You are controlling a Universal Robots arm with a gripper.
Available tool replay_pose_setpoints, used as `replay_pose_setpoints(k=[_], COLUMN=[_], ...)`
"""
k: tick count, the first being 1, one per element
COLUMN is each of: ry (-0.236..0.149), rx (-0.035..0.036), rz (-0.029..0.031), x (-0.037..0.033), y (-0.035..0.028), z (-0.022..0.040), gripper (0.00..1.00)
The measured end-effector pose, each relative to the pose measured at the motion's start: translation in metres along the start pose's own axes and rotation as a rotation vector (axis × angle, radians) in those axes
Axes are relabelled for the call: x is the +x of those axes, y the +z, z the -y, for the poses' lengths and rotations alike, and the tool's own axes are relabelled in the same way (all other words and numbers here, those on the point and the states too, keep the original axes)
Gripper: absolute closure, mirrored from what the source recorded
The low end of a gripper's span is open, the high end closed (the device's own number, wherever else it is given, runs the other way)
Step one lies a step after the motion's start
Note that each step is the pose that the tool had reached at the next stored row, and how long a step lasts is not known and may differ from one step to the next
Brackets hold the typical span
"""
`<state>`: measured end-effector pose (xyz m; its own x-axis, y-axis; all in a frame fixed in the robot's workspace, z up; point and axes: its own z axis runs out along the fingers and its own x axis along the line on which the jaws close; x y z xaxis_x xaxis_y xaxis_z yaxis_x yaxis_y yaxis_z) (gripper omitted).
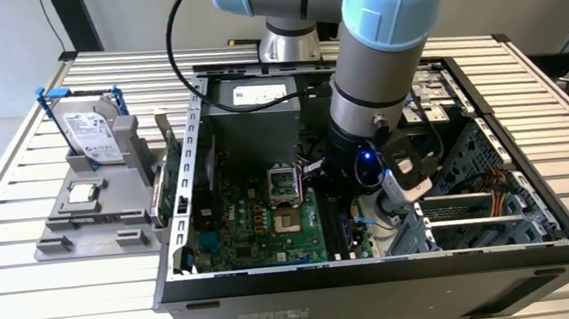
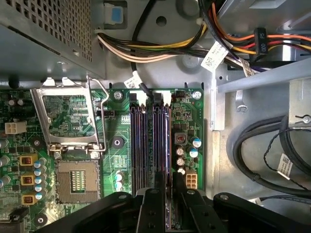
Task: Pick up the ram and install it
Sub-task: 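Insert the ram into the slot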
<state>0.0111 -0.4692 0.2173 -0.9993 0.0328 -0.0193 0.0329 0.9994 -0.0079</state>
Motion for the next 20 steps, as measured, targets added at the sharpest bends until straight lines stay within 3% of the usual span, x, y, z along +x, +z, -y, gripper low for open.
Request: replay_pose_setpoints(k=[12, 16, 17, 20], ry=[0.000, 0.000, 0.000, 0.000], rx=[-0.0001, -0.0012, -0.0012, -0.0016], rz=[0.0000, 0.0001, 0.0000, 0.0000], x=[-0.0010, -0.0011, -0.0010, -0.0010], y=[-0.0533, -0.0543, -0.0543, -0.0543], z=[0.0002, 0.0001, 0.0002, 0.0002], gripper=[0.00, 0.00, 1.00, 1.00])
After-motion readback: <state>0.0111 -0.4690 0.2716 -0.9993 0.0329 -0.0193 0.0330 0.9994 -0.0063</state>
